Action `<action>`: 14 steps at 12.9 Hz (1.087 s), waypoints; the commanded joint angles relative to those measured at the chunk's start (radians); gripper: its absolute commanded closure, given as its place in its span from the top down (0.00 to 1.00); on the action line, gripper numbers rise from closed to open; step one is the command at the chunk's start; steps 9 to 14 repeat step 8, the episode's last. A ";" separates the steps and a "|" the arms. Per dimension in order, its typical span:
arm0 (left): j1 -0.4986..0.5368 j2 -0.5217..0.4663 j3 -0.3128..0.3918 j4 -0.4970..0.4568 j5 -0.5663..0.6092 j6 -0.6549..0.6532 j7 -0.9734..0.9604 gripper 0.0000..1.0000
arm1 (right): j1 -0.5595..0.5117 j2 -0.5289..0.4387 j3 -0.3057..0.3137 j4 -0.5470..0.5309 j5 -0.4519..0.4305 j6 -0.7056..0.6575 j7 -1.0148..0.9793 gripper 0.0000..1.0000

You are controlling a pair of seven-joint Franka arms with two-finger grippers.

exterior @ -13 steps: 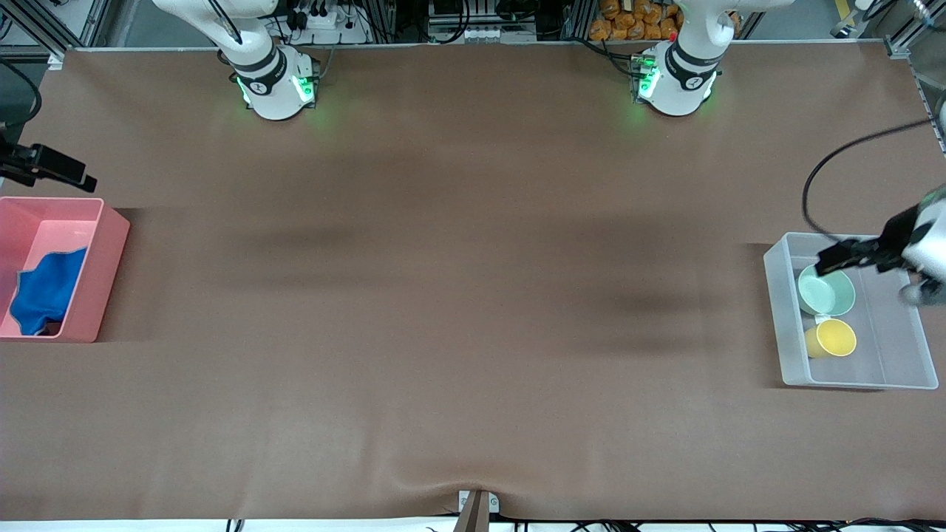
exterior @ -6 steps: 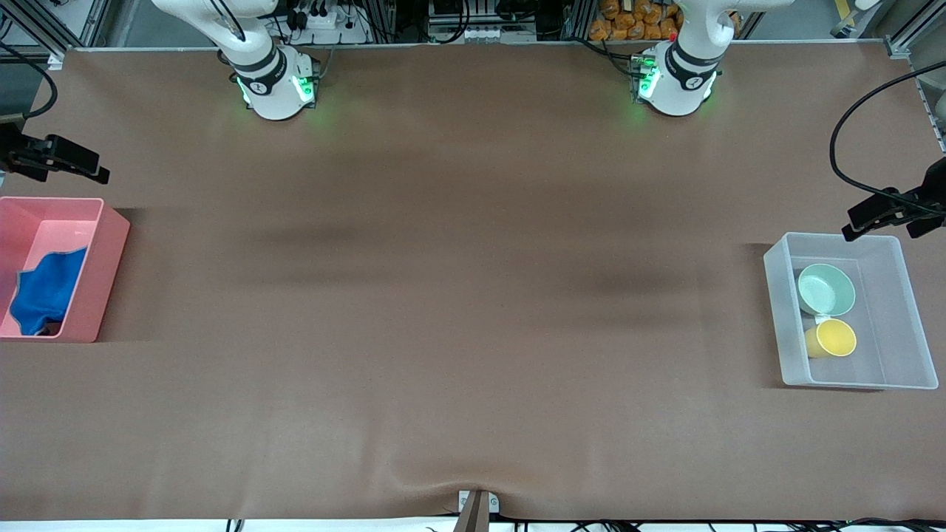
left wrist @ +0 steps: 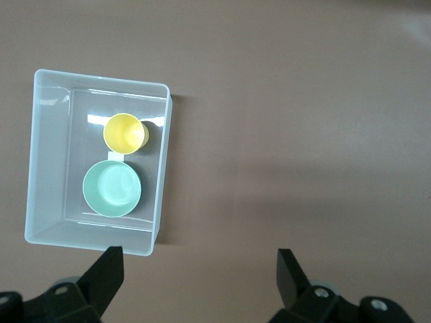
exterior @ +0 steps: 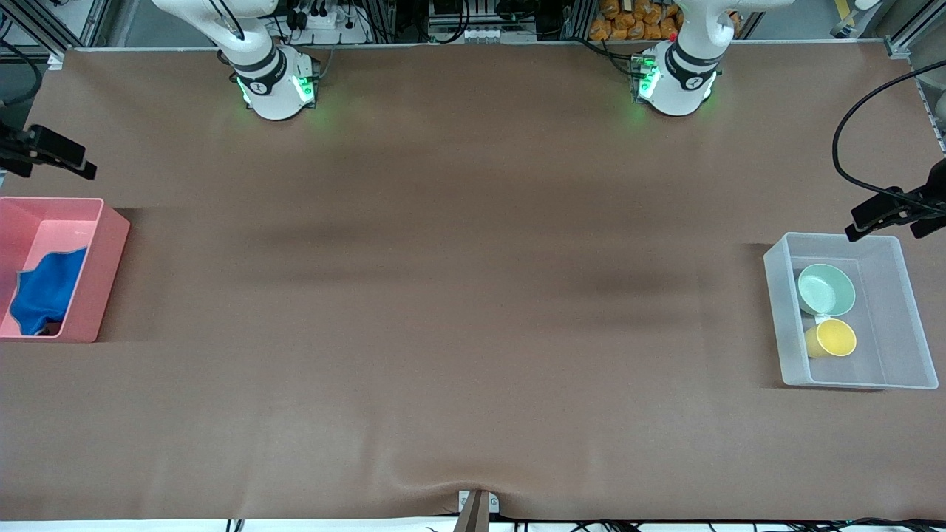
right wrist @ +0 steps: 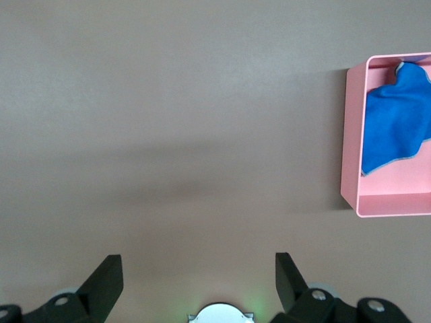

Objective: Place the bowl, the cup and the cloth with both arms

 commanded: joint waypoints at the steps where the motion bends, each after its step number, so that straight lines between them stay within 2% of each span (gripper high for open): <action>1: -0.005 -0.006 -0.004 0.017 -0.003 -0.033 -0.002 1.00 | -0.024 0.028 0.016 0.057 -0.003 -0.048 0.015 1.00; 5: -0.006 -0.001 -0.005 0.034 -0.003 -0.053 -0.005 1.00 | -0.024 0.021 -0.005 0.047 -0.003 -0.049 0.014 1.00; 14: -0.005 -0.001 -0.005 0.032 -0.003 -0.053 -0.005 1.00 | -0.024 0.020 -0.005 0.046 -0.003 -0.049 0.014 1.00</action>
